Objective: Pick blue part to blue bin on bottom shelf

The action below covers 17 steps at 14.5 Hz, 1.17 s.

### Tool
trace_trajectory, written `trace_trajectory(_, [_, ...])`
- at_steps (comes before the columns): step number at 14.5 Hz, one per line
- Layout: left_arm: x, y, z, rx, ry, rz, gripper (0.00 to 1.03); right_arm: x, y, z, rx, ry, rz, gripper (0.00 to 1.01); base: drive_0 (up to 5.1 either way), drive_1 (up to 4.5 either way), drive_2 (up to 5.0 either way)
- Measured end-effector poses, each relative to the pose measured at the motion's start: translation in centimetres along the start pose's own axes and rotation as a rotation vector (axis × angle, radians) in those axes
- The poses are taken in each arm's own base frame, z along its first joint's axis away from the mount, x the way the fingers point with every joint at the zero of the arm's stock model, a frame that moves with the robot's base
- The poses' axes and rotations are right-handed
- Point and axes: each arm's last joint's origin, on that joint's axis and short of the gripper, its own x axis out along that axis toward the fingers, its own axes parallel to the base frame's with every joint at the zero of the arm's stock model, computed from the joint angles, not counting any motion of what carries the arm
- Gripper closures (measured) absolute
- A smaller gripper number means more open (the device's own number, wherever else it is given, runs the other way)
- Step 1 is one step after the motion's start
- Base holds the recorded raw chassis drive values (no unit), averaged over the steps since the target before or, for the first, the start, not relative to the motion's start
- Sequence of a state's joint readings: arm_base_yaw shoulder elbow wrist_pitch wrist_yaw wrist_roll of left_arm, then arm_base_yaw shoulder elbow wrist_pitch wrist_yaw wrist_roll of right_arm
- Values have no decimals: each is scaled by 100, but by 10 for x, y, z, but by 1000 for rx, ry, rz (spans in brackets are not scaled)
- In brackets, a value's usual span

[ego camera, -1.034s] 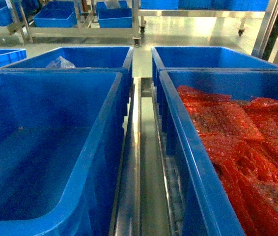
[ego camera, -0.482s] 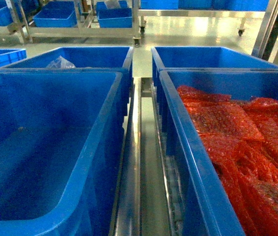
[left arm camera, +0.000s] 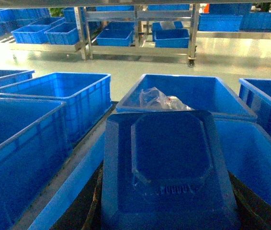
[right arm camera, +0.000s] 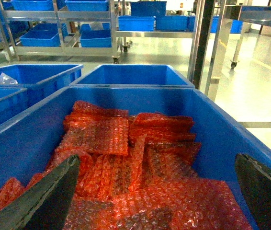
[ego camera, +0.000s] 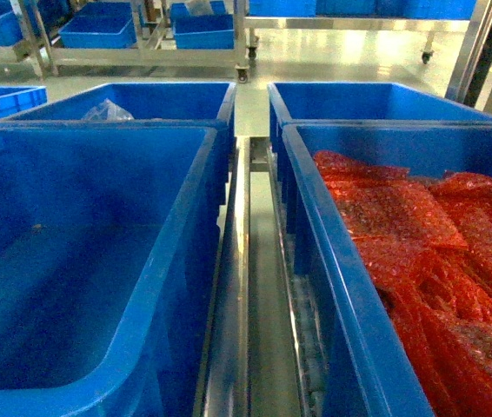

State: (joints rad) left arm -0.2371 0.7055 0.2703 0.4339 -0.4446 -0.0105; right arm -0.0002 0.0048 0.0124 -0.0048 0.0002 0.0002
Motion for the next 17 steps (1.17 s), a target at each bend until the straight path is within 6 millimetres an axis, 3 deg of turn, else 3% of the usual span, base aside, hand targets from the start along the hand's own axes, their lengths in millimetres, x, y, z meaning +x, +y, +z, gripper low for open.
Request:
trace_trajectory(11, [0,0,0,0,0,0,59,0,0,0,0,0,0,3,0,0,0])
trace_trajectory(13, [3,-6,-3,79,33,128,59,0,0,0,0,0,0,3,0,0,0])
trace_trajectory(17, [53,-26,5,73,112,139,59,0,0,0,0,0,0,3,0,0,0])
